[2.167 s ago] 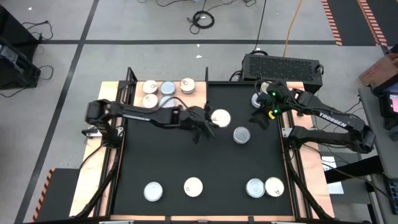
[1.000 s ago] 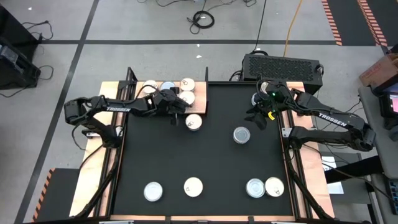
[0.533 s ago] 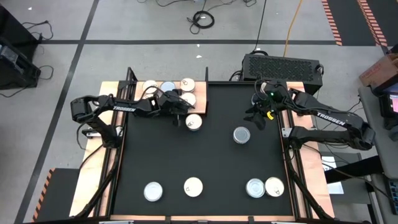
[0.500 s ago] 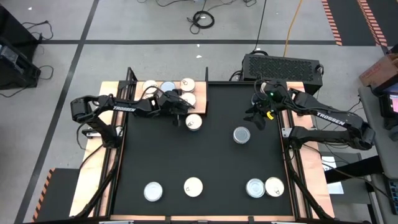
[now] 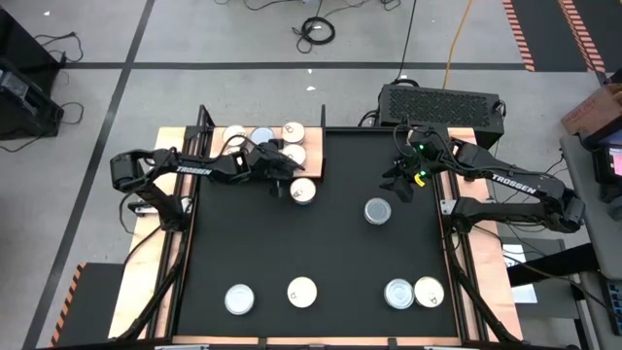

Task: Stack canned seafood by type on shelf
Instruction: Put the blue tuna can on the shelf, then stack the green tuna can on top of the green tuna on the shelf

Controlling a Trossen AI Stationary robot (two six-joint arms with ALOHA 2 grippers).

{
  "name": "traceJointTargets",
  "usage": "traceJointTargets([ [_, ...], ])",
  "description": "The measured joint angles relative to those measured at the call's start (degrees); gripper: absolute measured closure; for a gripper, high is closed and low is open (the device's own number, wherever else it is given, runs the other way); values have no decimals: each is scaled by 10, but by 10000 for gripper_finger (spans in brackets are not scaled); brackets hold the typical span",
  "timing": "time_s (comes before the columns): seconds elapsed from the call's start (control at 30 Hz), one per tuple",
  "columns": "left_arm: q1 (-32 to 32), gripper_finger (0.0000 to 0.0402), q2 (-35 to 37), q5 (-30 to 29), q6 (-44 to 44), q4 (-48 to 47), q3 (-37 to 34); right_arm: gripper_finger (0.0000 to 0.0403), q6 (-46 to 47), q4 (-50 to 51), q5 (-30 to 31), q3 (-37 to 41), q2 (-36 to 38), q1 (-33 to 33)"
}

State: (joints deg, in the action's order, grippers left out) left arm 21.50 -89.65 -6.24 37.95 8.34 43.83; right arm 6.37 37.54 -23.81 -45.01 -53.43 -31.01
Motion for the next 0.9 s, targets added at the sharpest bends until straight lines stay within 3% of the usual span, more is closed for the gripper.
traceJointTargets([
  [0.5,-45,338,112,4,-35,-17,0,188,0,2,-1,0,0,0],
  [0.6,-52,338,146,51,-66,-15,1,188,0,2,-1,0,0,0],
  [0.9,-58,337,185,274,-177,-18,1,188,21,2,0,0,0,8],
])
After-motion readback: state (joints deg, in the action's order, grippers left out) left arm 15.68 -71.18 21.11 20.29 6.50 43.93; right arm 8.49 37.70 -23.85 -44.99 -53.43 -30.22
